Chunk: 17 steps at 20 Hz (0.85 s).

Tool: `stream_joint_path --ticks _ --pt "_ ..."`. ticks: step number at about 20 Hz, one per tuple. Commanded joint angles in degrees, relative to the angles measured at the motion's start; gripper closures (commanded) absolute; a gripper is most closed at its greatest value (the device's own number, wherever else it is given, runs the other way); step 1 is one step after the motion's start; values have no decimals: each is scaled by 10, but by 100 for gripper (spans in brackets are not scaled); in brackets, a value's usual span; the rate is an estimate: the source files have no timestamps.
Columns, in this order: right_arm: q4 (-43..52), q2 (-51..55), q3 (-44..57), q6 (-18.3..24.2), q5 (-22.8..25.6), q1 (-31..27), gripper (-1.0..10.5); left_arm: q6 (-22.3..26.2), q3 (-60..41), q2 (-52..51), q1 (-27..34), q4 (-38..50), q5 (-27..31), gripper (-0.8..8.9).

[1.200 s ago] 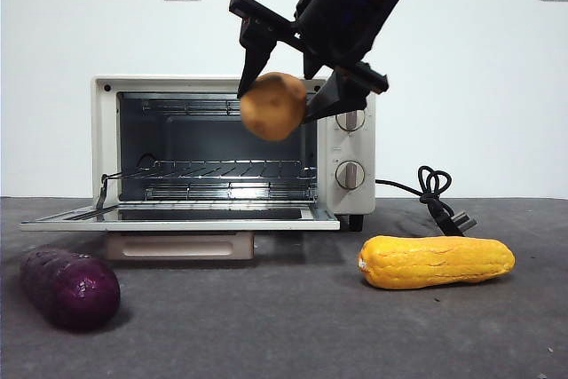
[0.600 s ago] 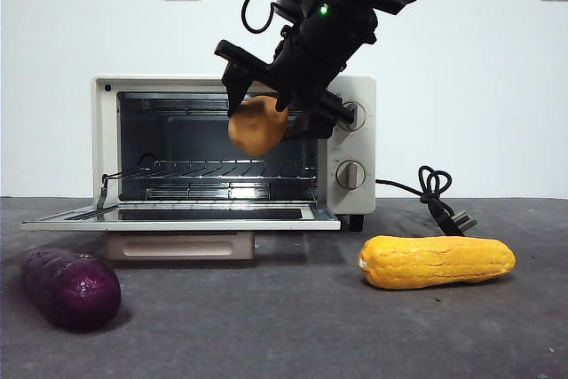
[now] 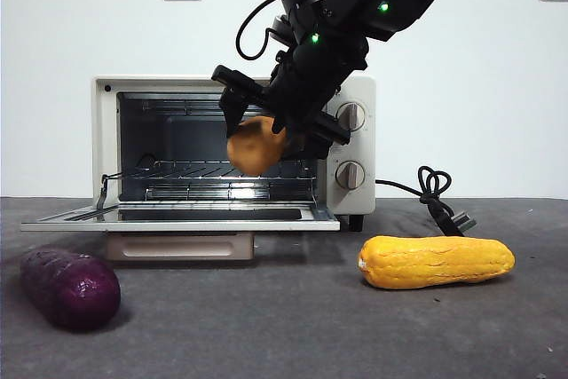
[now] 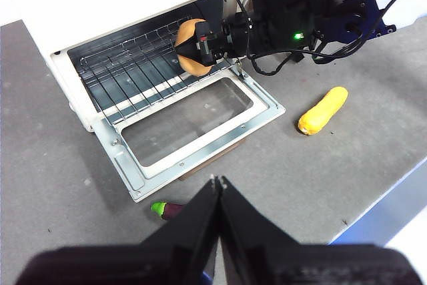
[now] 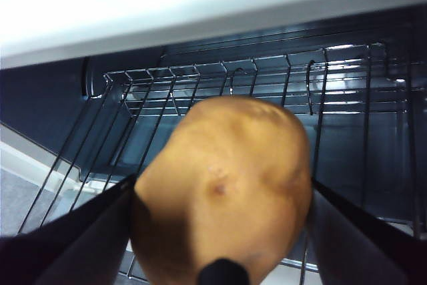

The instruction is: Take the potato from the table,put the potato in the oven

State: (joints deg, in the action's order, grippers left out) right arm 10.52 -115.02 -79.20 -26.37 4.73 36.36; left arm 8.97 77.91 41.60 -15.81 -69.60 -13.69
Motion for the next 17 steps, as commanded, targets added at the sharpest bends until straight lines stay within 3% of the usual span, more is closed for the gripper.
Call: stream_joint_path --ticks 1,11,14,17 --pt "5 -7 2 -11 1 0 472 -1 -2 -1 1 1 -2 821" --pt "2 21 -2 -12 -1 0 464 -1 -2 -1 1 2 -1 821" --pt "-37 51 -2 -12 -1 0 465 3 -2 -1 1 7 5 821" --pt "-115 104 -2 -3 -3 0 465 3 -2 -1 1 25 50 821"
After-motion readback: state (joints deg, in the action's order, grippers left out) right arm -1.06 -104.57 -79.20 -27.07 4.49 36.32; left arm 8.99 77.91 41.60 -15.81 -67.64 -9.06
